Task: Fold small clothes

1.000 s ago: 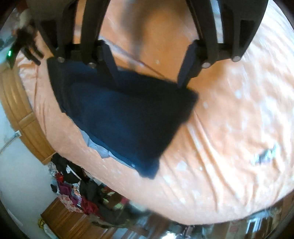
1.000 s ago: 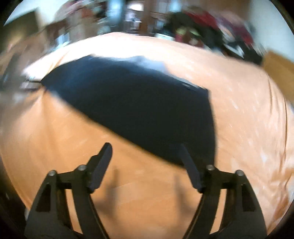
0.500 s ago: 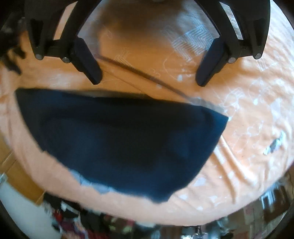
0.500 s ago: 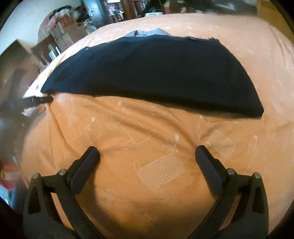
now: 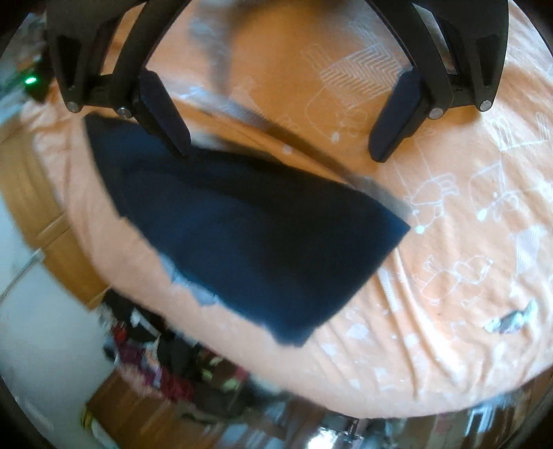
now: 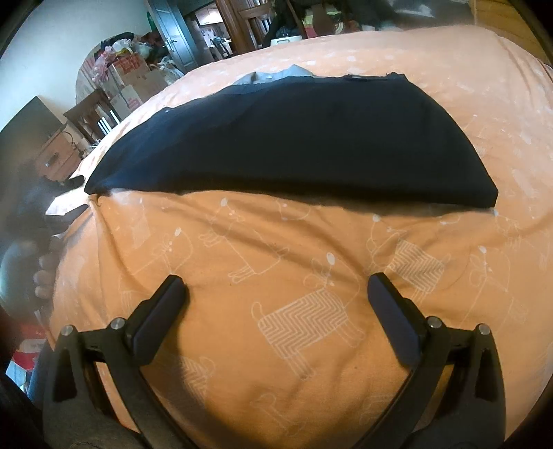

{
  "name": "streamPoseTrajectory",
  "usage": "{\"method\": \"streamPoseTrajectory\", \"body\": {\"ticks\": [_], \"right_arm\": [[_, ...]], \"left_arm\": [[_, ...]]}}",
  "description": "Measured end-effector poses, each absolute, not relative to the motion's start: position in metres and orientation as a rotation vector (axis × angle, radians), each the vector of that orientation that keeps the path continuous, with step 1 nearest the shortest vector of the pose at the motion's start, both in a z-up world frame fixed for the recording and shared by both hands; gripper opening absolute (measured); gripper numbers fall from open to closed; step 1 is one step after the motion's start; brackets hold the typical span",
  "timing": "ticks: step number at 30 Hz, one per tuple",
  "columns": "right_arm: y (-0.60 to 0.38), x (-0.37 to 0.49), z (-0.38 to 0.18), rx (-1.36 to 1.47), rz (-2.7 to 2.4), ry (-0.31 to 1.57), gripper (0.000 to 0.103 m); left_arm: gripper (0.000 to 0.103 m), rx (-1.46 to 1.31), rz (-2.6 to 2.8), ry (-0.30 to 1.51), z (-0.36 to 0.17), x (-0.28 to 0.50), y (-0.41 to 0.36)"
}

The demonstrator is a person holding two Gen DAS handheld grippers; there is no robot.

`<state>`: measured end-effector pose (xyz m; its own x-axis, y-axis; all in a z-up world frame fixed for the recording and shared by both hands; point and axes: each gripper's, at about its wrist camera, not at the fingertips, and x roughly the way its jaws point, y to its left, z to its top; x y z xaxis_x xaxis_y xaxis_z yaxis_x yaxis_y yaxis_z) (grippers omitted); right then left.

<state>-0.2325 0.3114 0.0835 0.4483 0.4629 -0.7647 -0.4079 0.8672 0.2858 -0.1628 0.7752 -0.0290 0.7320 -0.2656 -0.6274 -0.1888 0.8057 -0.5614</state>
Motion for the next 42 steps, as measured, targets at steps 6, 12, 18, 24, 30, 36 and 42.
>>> {"method": "streamPoseTrajectory", "body": {"ticks": [6, 12, 18, 24, 30, 36, 42], "right_arm": [[0.313, -0.232, 0.082, 0.051, 0.536, 0.962, 0.103], [0.314, -0.231, 0.081, 0.047, 0.54, 0.953, 0.103], [0.313, -0.232, 0.08, 0.048, 0.545, 0.946, 0.103], [0.314, -0.233, 0.08, 0.042, 0.545, 0.938, 0.103], [0.313, -0.233, 0.08, 0.042, 0.545, 0.929, 0.103], [0.313, -0.234, 0.08, 0.043, 0.547, 0.925, 0.103], [0.313, -0.234, 0.08, 0.044, 0.547, 0.923, 0.103]], "left_arm": [[0.092, -0.868, -0.114, 0.713, -0.033, -0.159, 0.809], [0.086, -0.833, -0.103, 0.783, -0.037, -0.126, 0.796], [0.055, -0.857, -0.078, 0.678, -0.034, -0.114, 0.798], [0.046, -0.808, -0.045, 0.673, -0.034, -0.104, 0.791], [0.047, -0.642, -0.05, 0.664, -0.015, -0.111, 0.764], [0.054, -0.746, -0.052, 0.737, -0.034, -0.088, 0.78], [0.054, -0.754, -0.032, 0.787, -0.038, -0.064, 0.781]]}}
